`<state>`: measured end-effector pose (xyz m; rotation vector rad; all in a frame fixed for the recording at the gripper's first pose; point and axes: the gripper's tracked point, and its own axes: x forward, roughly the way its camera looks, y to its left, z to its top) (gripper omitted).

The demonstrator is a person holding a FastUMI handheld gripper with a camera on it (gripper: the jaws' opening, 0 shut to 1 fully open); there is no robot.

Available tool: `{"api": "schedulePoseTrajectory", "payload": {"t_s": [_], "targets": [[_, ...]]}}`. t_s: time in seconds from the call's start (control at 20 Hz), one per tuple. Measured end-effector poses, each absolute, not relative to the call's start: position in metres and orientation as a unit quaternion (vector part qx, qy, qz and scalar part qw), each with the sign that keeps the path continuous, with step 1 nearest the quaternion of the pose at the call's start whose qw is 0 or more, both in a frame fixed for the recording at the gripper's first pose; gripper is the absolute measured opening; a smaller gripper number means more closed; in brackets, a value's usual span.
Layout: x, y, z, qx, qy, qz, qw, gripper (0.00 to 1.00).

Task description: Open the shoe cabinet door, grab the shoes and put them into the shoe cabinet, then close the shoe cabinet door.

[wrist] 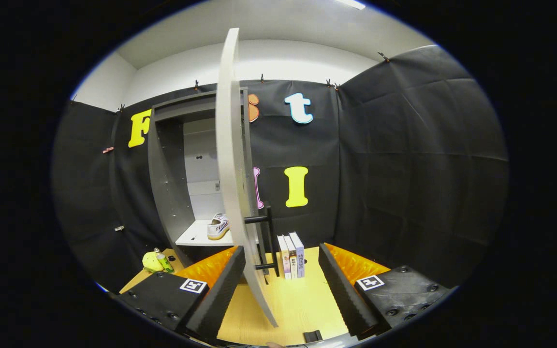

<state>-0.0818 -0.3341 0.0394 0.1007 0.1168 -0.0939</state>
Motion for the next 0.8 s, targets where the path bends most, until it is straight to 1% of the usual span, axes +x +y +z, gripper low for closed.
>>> {"api": "schedulePoseTrajectory", "payload": {"t_s": [0.35, 0.65, 0.7, 0.8], "targets": [[-0.061, -0.342, 0.034, 0.053, 0.069, -0.024, 0.996, 0.96], [-0.054, -0.335, 0.035, 0.052, 0.066, -0.019, 0.996, 0.96], [-0.054, -0.334, 0.035, 0.055, 0.066, -0.022, 0.996, 0.94], [-0.054, -0.327, 0.035, 0.058, 0.066, -0.02, 0.996, 0.95]]}}
